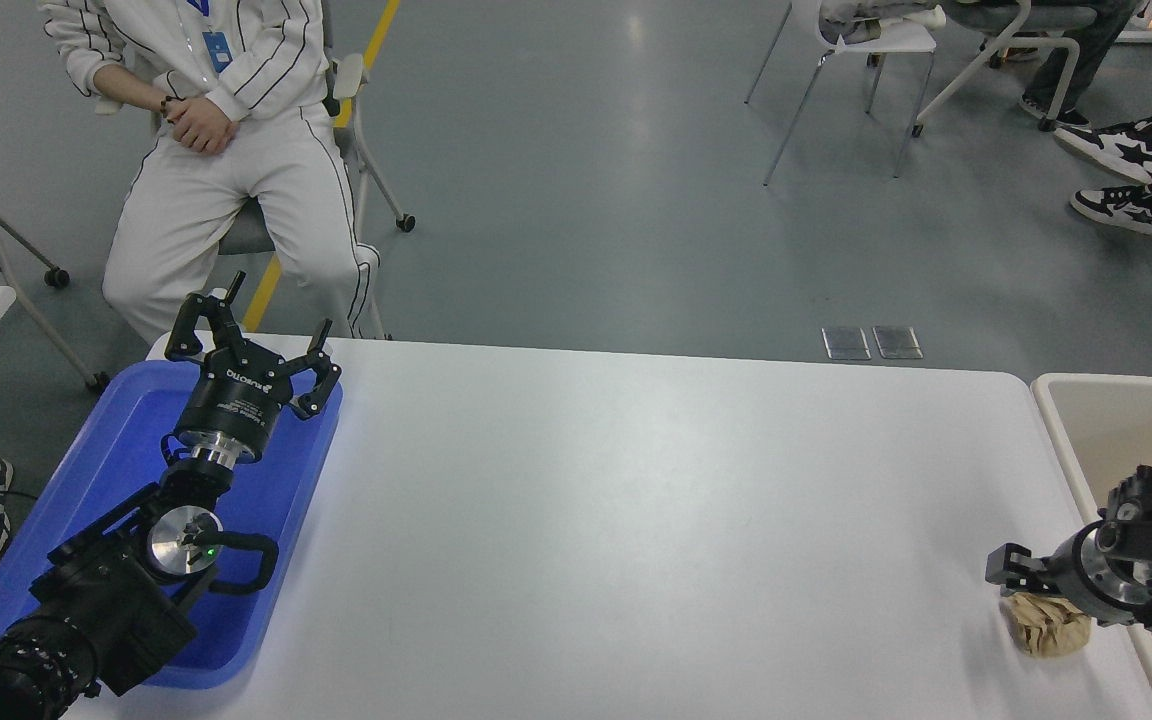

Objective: Pick up paper ball place in dustbin

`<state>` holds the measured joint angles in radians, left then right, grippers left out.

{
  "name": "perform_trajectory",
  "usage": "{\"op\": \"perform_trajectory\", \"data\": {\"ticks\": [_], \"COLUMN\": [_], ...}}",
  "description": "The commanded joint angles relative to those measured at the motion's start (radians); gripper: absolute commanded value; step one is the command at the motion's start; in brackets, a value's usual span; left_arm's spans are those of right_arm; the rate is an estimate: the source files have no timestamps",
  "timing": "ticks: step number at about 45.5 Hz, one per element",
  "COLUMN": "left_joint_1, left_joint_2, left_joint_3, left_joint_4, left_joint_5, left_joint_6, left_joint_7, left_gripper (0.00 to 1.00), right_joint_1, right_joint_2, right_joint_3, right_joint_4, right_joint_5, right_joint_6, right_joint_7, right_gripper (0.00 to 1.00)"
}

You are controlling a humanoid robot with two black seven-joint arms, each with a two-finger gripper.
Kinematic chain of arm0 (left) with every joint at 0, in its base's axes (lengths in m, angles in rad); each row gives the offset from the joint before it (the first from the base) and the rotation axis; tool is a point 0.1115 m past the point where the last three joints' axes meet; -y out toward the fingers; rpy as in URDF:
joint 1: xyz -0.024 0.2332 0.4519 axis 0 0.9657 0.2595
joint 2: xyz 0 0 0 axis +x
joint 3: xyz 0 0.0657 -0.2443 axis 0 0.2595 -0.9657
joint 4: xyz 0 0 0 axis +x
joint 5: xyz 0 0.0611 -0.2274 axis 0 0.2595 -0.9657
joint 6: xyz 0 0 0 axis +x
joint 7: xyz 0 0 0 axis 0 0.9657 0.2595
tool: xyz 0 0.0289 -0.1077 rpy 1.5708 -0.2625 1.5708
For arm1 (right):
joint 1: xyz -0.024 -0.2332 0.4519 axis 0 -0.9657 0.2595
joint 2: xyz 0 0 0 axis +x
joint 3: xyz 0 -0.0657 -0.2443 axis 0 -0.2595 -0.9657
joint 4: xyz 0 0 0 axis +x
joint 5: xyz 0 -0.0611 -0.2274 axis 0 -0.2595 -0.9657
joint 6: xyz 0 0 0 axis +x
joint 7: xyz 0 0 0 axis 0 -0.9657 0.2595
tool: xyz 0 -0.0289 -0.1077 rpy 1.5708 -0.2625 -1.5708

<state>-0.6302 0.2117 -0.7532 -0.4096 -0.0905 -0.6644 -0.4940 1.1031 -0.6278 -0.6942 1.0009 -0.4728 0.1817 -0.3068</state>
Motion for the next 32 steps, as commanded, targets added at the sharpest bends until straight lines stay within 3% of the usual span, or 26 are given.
{"op": "perform_trajectory", "data": {"ticks": [1, 32], "left_joint_1": [0.000, 0.000], "left_joint_2": [0.000, 0.000], "left_joint_3": [0.000, 0.000], "left_joint_4": [0.000, 0.000], "left_joint_5": [0.000, 0.000], "left_joint_6": [0.000, 0.000], "left_joint_7": [0.000, 0.000], "left_gripper": [1.00, 1.00], "right_joint_1": [-0.025, -0.077], "right_joint_2": [0.016, 0.045], "right_joint_3": [0.005, 0.007], "right_joint_4": [-0.022, -0.076], "right_joint_5": [0.000, 0.036], "right_joint_6": [-0.013, -0.050], "right_joint_7": [0.000, -0.003], "right_gripper": [0.92, 0.91]}}
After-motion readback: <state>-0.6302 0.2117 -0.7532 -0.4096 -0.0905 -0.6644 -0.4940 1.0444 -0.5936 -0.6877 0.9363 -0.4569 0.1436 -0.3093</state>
